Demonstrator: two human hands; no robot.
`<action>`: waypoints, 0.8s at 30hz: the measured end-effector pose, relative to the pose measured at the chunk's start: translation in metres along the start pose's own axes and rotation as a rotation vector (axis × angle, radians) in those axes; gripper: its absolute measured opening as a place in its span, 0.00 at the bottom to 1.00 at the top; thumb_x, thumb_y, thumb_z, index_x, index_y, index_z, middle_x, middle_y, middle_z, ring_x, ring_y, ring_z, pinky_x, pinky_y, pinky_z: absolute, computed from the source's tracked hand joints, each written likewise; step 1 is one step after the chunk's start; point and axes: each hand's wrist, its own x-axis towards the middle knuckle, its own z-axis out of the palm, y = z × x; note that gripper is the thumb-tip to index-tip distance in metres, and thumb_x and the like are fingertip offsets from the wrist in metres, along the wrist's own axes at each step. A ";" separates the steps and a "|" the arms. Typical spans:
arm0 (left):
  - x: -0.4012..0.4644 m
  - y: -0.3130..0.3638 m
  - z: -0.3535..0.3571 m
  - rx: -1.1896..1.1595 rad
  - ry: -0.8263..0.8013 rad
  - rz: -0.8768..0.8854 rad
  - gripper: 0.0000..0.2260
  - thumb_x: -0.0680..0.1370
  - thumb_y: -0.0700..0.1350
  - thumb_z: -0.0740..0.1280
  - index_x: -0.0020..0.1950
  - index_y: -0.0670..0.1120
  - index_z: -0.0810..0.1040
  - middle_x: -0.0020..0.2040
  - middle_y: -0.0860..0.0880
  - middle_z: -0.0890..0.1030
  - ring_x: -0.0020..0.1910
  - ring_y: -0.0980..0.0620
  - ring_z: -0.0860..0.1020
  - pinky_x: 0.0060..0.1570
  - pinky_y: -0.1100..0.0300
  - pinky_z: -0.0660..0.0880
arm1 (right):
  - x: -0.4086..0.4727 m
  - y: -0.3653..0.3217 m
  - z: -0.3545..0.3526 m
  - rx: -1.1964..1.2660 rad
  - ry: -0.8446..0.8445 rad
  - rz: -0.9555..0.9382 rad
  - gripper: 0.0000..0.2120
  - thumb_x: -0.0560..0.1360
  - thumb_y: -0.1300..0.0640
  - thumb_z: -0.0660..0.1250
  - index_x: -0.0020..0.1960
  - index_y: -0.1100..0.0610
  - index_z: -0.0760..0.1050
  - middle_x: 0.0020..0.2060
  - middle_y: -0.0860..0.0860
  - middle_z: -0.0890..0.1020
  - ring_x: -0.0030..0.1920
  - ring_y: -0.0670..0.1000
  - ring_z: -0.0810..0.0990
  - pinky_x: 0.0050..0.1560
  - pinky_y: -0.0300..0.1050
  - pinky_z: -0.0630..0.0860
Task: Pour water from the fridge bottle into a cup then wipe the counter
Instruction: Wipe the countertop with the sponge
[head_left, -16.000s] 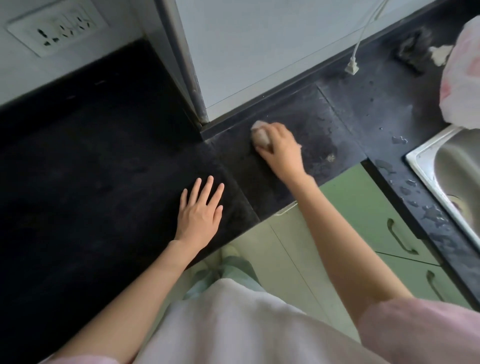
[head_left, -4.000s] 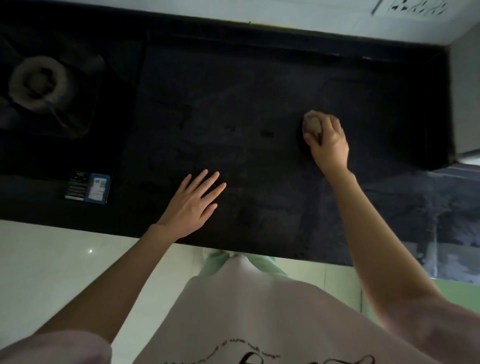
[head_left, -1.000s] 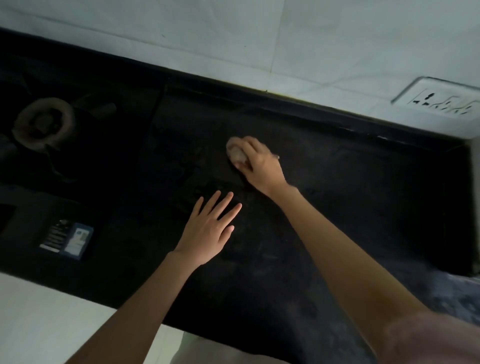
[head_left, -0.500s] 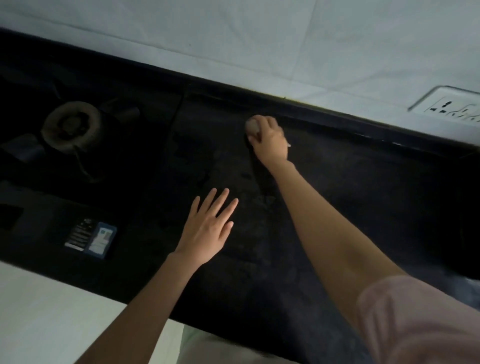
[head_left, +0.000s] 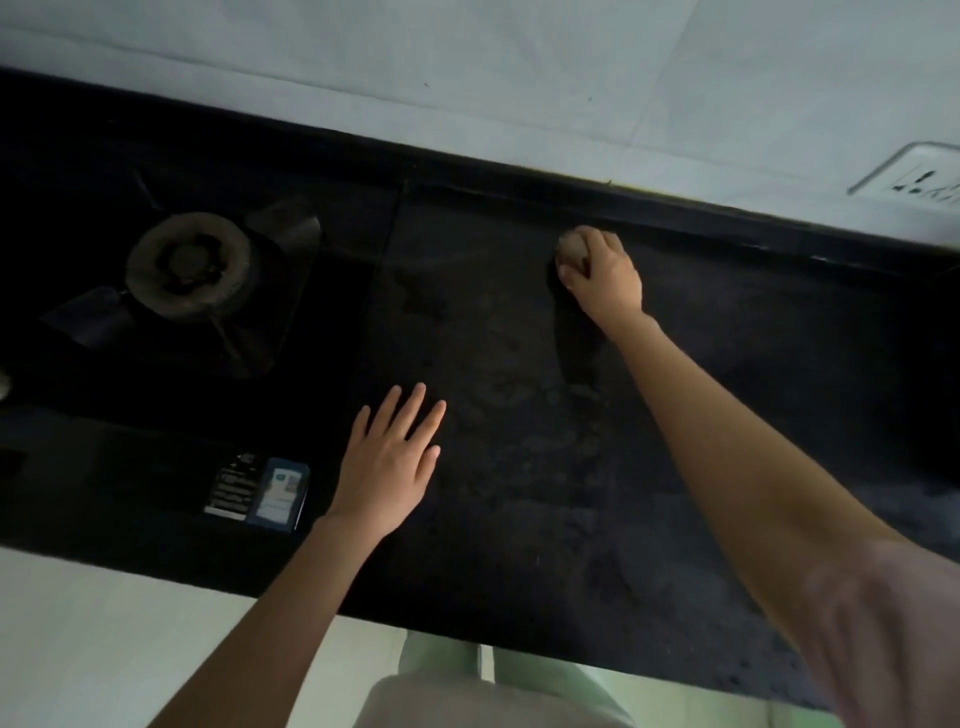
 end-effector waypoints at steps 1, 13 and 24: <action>0.000 0.000 0.001 0.001 0.010 0.008 0.24 0.78 0.51 0.63 0.74 0.49 0.66 0.75 0.44 0.65 0.73 0.41 0.64 0.67 0.40 0.65 | 0.014 -0.013 0.007 -0.015 -0.005 -0.001 0.23 0.75 0.53 0.67 0.68 0.53 0.68 0.65 0.56 0.71 0.60 0.63 0.74 0.55 0.54 0.73; 0.000 -0.002 0.006 -0.039 0.009 -0.011 0.25 0.78 0.54 0.58 0.75 0.52 0.63 0.76 0.46 0.63 0.75 0.42 0.61 0.69 0.41 0.62 | -0.090 -0.026 0.027 0.031 -0.063 -0.371 0.26 0.75 0.53 0.69 0.70 0.51 0.67 0.65 0.53 0.72 0.63 0.57 0.73 0.54 0.55 0.77; -0.002 -0.002 0.005 -0.048 0.013 -0.011 0.24 0.78 0.53 0.57 0.74 0.52 0.65 0.76 0.47 0.62 0.75 0.43 0.62 0.70 0.41 0.61 | 0.043 -0.092 0.066 0.054 -0.105 -0.320 0.23 0.73 0.55 0.69 0.67 0.54 0.71 0.64 0.55 0.73 0.60 0.60 0.74 0.56 0.50 0.73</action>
